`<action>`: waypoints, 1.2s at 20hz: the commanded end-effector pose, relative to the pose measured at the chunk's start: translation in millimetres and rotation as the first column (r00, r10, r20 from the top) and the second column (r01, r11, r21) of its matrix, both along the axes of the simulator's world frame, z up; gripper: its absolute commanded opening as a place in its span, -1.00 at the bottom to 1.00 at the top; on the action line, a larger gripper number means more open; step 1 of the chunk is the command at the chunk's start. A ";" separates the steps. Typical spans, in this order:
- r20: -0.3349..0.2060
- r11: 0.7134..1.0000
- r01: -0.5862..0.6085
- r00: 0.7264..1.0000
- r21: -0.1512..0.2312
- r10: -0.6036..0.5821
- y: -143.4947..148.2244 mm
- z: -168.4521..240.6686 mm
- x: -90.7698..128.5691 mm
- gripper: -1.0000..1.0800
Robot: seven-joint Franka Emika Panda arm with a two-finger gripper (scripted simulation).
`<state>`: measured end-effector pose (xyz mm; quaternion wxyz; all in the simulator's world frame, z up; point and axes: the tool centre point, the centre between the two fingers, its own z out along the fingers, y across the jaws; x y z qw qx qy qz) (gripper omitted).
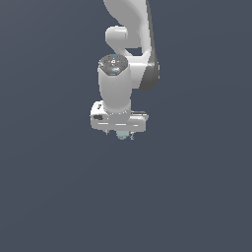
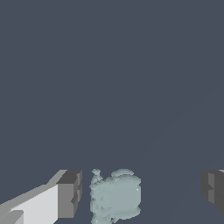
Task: Pick up the object and move it to a goal position.
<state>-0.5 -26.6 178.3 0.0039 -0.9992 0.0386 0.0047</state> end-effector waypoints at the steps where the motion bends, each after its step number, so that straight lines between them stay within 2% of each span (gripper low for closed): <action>1: 0.000 1.000 0.000 1.000 0.000 0.000 0.0 0.0 0.0 0.92; 10: 0.000 1.000 0.000 1.000 0.000 0.000 0.0 0.0 0.0 0.92; 11: 0.000 1.000 0.000 1.000 0.000 0.000 0.0 0.0 0.0 1.00; 24: -0.017 1.000 -0.011 1.000 -0.015 0.011 -5.3 -2.0 -3.8 1.00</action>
